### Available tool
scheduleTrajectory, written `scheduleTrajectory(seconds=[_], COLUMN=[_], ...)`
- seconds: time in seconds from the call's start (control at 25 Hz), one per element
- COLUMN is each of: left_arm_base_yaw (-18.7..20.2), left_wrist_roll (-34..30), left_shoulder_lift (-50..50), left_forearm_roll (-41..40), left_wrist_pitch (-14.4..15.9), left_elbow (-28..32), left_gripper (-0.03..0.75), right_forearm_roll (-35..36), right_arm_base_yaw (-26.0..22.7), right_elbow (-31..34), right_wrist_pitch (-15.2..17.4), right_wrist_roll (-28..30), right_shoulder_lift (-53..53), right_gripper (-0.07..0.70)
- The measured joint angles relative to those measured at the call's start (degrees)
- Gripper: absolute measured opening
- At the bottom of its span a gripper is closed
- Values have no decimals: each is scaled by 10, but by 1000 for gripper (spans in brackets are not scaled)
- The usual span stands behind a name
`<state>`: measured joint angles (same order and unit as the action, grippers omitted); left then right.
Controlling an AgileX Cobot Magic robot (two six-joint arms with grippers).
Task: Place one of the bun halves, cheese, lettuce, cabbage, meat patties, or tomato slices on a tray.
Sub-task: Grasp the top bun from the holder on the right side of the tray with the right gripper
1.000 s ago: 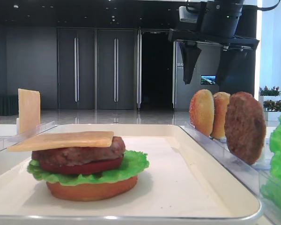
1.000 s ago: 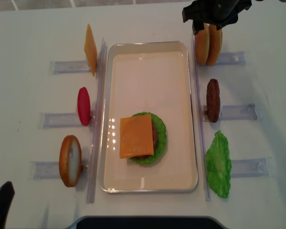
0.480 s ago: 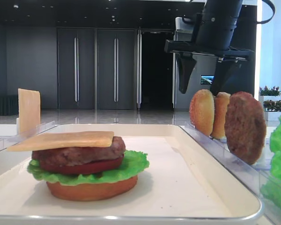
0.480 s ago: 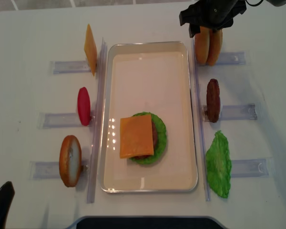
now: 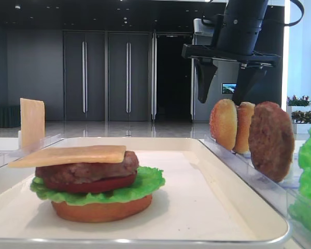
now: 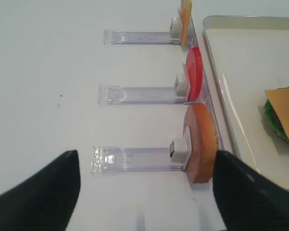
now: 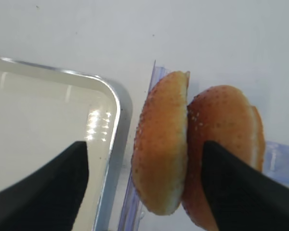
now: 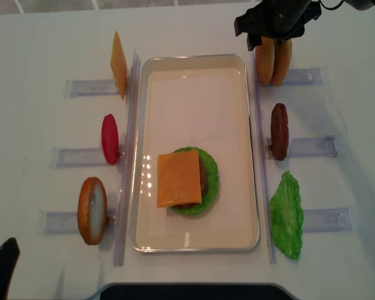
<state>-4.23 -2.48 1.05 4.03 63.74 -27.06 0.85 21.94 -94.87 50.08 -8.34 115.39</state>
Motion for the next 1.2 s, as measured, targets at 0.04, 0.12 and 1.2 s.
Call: scheduleTrajectory(seconds=[0.04,0.12,1.2], left_arm_base_yaw=[0,0,0], left_wrist_roll=[0,0,0], left_shoulder_lift=[0,0,0], left_forearm_roll=[0,1,1], left_wrist_pitch=[0,0,0], left_elbow=[0,0,0], left_gripper=[661,661,661], right_forearm_roll=[-1,-2,-39], right_arm_base_yaw=[0,0,1], right_elbow=[0,0,-4], right_wrist_pitch=[-2,-4,3], right_wrist_roll=[1,0,2], right_shoulder_lift=[0,0,11], right_gripper=[503,503,303])
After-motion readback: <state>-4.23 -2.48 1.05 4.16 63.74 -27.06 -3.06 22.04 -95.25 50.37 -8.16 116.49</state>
